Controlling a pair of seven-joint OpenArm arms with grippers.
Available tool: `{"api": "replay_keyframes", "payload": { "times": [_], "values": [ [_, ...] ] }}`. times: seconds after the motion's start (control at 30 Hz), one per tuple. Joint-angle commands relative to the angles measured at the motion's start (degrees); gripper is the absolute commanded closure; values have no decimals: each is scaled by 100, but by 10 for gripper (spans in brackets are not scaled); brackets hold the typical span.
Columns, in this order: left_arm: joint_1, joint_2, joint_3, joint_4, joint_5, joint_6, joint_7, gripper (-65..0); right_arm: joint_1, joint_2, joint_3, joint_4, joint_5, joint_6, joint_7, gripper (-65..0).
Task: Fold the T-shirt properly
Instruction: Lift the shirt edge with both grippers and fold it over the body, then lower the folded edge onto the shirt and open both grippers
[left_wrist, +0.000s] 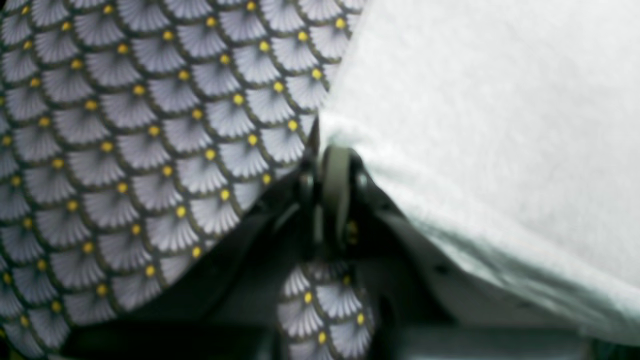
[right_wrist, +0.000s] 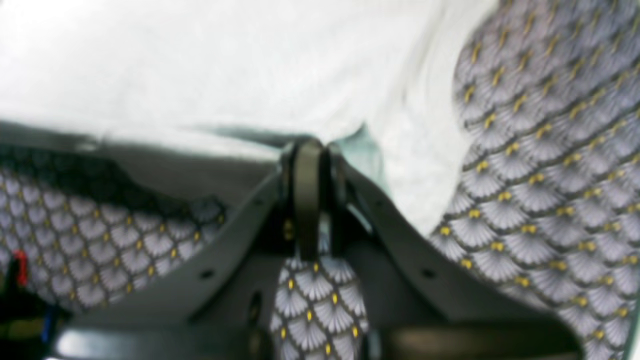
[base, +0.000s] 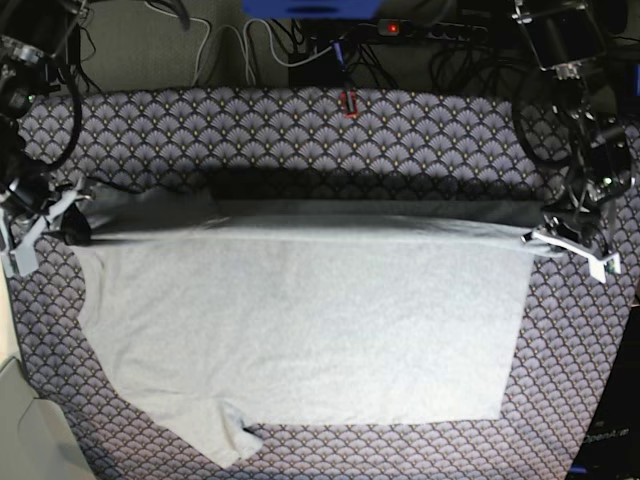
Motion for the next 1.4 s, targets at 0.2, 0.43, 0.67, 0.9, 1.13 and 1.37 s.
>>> {"api": "replay_keyframes", "payload": {
  "times": [0.2, 0.43, 0.67, 0.9, 1.13, 1.37],
  "values": [
    [-821, -77, 206, -549, 454, -6, -146, -5, 995, 465, -912, -1247, -753, -49, 966, 0],
    [-1445, -77, 233, -1156, 674, -6, -146, -5, 1857, 448, -1484, -2267, -1738, -32, 1485, 0],
    [-1621, -77, 1033, -1578, 674, 21, -771, -5, 2621, 404, -1580, -2943, -2362, -32, 1660, 0],
    [-1823, -86, 1121, -1991, 674, 12, -832, -5, 3087, 360, -1879, -3603, -2599, -32, 2091, 0],
    [-2034, -262, 1156, -2299, 674, 3, -1254, -5, 3079, 246, -2116, -3620, -2608, -32, 2214, 0],
    [-2412, -411, 1710, -2580, 683, 3, -1316, -5, 3026, 167, -2108, -3620, -2608, -49, 2223, 0]
  ]
}}
